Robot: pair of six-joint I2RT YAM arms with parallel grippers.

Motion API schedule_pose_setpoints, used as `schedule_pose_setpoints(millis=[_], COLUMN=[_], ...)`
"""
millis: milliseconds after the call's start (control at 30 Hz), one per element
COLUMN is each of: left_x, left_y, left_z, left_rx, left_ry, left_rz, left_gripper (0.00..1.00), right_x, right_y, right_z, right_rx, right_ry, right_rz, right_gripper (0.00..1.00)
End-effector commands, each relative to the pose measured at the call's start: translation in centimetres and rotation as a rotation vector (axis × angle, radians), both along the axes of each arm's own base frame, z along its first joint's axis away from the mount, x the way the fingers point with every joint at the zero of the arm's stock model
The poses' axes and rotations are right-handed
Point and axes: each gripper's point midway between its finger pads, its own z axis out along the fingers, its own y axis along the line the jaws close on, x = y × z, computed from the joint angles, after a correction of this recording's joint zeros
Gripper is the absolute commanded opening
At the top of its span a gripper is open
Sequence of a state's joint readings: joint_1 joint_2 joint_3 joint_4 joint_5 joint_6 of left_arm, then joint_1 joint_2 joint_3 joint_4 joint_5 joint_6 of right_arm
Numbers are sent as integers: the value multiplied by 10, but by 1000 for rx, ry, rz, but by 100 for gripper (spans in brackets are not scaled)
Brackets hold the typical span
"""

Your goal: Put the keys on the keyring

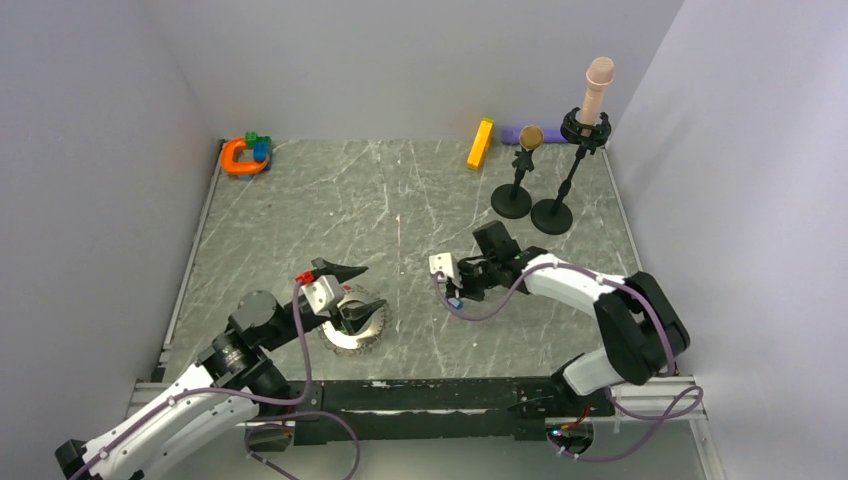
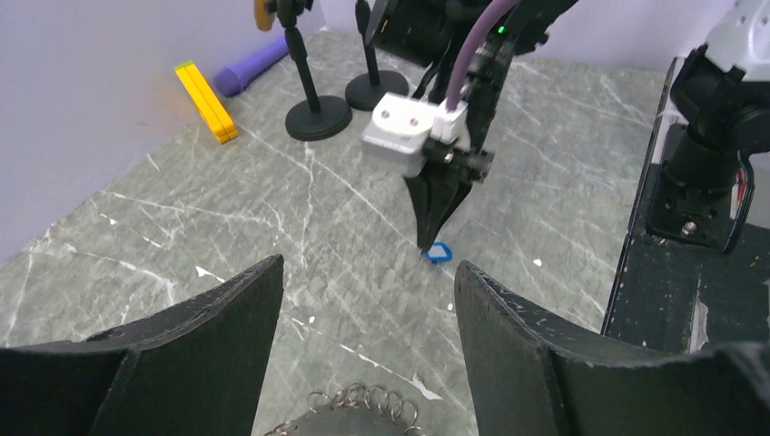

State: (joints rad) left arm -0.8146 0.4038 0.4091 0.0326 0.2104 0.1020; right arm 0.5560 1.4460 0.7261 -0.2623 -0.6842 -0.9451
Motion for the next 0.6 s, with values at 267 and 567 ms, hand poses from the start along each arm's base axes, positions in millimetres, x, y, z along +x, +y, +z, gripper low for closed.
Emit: schedule_pose_setpoints(millis=[267, 567], left_x=[-1, -2], left_y=[3, 3], left_z=[11, 13], left_rx=[-60, -63], left_ry=[-9, -15], left_rz=[12, 10], left_gripper=[74, 74], right_x=[31, 31], right_y=[24, 27], right_z=[-15, -25], right_rx=[-144, -197], right_ry=[-11, 5], right_rz=[-37, -32], right_gripper=[0, 0])
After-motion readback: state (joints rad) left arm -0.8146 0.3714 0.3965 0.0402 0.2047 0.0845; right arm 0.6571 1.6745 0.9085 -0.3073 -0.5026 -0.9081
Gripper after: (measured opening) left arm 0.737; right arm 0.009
